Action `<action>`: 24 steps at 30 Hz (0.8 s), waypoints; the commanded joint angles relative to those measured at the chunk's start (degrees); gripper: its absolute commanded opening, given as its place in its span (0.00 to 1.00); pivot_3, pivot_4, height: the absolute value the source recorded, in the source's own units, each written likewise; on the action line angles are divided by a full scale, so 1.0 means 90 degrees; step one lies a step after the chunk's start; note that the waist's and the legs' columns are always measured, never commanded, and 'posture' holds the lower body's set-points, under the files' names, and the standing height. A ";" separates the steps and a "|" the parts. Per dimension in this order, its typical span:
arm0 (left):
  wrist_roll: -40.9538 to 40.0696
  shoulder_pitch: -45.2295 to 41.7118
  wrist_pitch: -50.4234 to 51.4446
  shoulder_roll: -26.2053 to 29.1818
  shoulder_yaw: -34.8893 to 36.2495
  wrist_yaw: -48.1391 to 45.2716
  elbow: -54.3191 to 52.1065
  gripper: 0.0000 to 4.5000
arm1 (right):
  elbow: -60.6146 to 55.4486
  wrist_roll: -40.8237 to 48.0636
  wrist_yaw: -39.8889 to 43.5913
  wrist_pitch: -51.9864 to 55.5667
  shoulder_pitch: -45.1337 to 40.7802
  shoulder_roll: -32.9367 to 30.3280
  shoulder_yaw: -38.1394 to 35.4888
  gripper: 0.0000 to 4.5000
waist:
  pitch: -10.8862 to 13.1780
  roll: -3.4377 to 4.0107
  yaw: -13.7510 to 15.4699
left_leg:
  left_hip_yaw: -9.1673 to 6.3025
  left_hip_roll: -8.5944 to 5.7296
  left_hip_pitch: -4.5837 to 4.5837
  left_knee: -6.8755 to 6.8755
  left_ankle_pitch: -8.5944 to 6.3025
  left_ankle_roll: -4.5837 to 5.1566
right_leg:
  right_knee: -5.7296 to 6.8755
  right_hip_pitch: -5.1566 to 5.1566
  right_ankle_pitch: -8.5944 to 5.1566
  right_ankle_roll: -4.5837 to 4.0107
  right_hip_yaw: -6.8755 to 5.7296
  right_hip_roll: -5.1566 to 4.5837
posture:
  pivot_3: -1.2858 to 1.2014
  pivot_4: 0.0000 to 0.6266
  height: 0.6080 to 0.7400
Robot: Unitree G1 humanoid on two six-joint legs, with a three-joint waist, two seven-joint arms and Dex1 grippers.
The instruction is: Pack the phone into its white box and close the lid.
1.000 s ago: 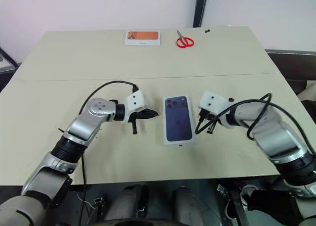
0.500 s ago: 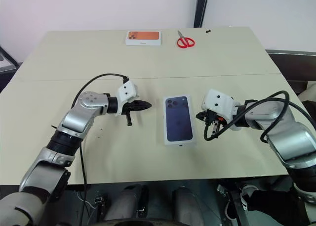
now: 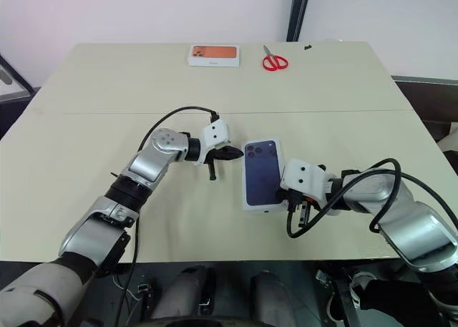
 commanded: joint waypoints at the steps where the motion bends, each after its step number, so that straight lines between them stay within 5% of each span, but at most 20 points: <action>1: 0.0130 -0.0156 -0.0193 -0.0077 -0.0022 0.0041 0.0049 0.00 | 0.0120 -0.0307 -0.0055 0.0074 0.0315 -0.0278 0.0196 0.01 | -0.0001 -0.0001 0.0010 | -0.0002 0.0000 0.0000 0.0002 -0.0001 0.0001 | -0.0001 0.0003 0.0000 0.0000 -0.0002 0.0000 | 0.52 0.24 1.00; 5: 0.0033 -0.0099 -0.0109 -0.0070 0.0134 0.0078 -0.0018 0.00 | 0.0109 -0.0212 -0.0055 -0.0035 0.0355 -0.0278 0.0081 0.01 | -0.0002 -0.0002 0.0034 | -0.0007 -0.0004 0.0000 0.0009 -0.0004 0.0006 | -0.0004 0.0011 0.0000 0.0001 -0.0005 -0.0002 | 0.52 0.24 1.00; 11: -0.0583 0.0521 0.0495 0.0553 0.0375 -0.0728 -0.1261 0.00 | 0.0196 0.0939 -0.0562 0.0816 -0.0788 0.0893 -0.0830 0.01 | -0.0002 -0.0001 -0.0104 | -0.0007 -0.0003 -0.0003 -0.0001 0.0003 -0.0005 | 0.0008 -0.0012 0.0000 0.0001 0.0004 0.0002 | 0.52 0.24 1.00; 16: -0.0629 0.1024 0.0809 0.0971 0.0195 -0.1025 -0.2082 0.00 | 0.0698 0.0359 -0.0780 0.0649 -0.1126 0.0742 -0.0307 0.01 | -0.0002 0.0003 -0.0088 | -0.0011 -0.0003 -0.0003 -0.0008 0.0008 -0.0016 | 0.0009 -0.0015 0.0000 0.0000 0.0005 0.0002 | 0.52 0.24 1.00; 24: -0.0150 0.1164 0.0721 0.0724 -0.0179 -0.0450 -0.2227 0.00 | 0.1372 -0.0422 -0.1107 0.0361 -0.1232 0.0830 0.0399 0.01 | -0.0004 0.0005 -0.0025 | -0.0008 -0.0005 -0.0011 0.0006 -0.0002 0.0002 | 0.0007 -0.0016 0.0000 0.0001 0.0007 0.0000 | 0.52 0.24 1.00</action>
